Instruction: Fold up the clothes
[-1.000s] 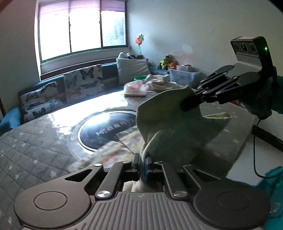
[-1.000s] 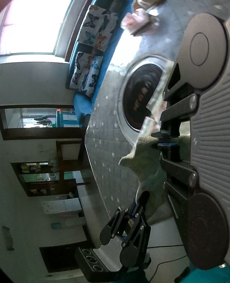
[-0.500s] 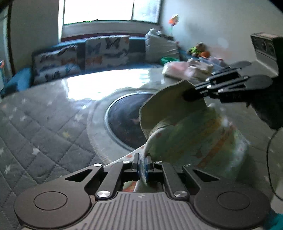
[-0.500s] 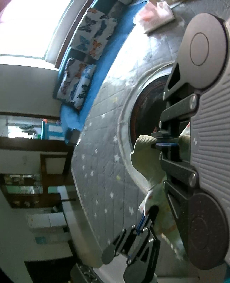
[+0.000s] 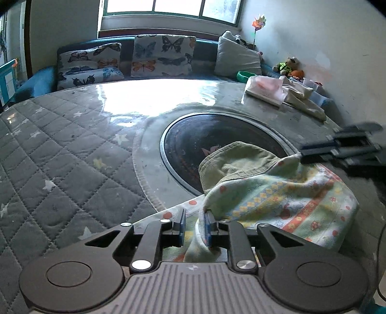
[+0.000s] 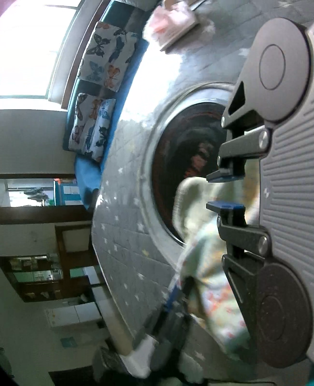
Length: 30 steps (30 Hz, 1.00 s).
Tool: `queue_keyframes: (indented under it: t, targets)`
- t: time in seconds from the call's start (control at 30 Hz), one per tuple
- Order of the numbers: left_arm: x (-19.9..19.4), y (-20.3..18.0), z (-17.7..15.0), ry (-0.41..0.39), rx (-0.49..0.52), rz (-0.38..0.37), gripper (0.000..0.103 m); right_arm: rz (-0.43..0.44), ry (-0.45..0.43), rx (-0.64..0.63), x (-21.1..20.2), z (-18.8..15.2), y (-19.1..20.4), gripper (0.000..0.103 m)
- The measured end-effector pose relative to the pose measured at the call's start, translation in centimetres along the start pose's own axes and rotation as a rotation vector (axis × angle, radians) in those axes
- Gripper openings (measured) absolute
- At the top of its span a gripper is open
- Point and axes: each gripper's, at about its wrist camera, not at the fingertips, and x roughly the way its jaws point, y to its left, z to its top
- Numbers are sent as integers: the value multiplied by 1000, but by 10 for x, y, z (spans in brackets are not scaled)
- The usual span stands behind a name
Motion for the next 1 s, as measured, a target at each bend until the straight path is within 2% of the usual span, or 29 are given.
queue_keyframes:
  t: [0.1, 0.2, 0.3, 0.4, 0.43, 0.63, 0.73, 0.83, 1.0]
  targets:
    - [1, 1, 2, -2, -8, 3, 19, -6, 38, 15, 0, -17, -5, 16]
    - [2, 3, 3, 2, -23, 11, 19, -67, 61, 66, 7, -30, -18, 16]
    - [2, 6, 3, 4, -32, 20, 25, -128, 63, 106, 12, -35, -34, 16]
    - [3, 7, 3, 5, -36, 24, 26, -132, 45, 165, 8, -35, -49, 18]
    - [3, 6, 3, 6, -33, 24, 26, -130, 39, 178, 7, -35, -52, 21]
    - [3, -1, 3, -3, -5, 22, 10, -134, 39, 186, 9, -35, -52, 36]
    - [0, -6, 4, -15, 17, 48, 6, -155, 31, 165, 11, -34, -48, 49]
    - [-3, -6, 5, -34, 15, 64, 6, -177, 22, 143, 13, -33, -44, 49]
    - [-6, -5, 8, -57, 0, 72, 6, -164, 30, 168, 19, -37, -48, 48]
